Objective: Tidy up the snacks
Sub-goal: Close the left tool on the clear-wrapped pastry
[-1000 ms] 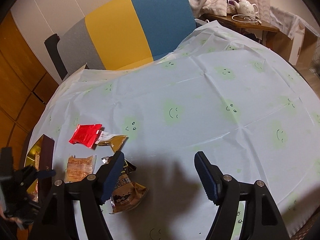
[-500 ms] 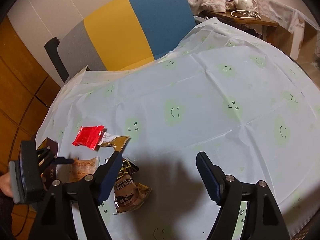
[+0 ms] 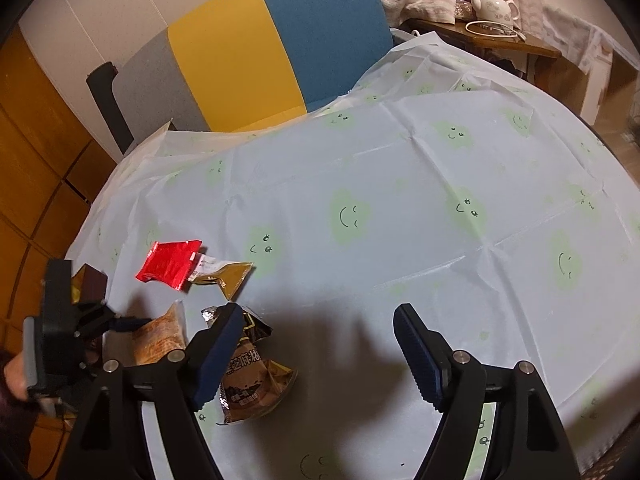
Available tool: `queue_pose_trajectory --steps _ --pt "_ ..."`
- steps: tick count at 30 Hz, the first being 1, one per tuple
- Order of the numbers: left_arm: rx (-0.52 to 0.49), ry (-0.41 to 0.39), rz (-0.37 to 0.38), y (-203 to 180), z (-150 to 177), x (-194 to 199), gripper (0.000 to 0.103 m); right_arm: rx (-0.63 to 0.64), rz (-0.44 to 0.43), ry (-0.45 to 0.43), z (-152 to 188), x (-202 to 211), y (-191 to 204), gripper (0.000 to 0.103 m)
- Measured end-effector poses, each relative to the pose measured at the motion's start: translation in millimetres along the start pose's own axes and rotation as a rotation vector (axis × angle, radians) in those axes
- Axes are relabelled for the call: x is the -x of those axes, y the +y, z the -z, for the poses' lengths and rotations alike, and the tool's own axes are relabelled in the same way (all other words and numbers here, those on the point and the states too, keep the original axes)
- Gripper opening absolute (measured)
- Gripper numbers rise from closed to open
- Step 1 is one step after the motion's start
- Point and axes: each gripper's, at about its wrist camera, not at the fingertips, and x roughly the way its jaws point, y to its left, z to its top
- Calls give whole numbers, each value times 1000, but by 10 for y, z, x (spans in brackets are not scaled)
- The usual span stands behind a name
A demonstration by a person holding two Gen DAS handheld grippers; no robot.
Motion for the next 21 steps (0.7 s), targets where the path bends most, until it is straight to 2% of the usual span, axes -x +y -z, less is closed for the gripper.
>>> queue_pose_trajectory --steps 8,13,17,21 --pt "234 -107 -62 -226 575 213 62 31 5 22 30 -46 51 78" --pt "291 -170 -98 -422 981 371 62 89 -7 52 83 -105 166 78" --pt "299 -215 -147 -549 1279 472 63 161 -26 72 162 -138 312 78" --pt "351 -266 -143 -591 1376 496 63 254 -78 108 267 -188 529 78"
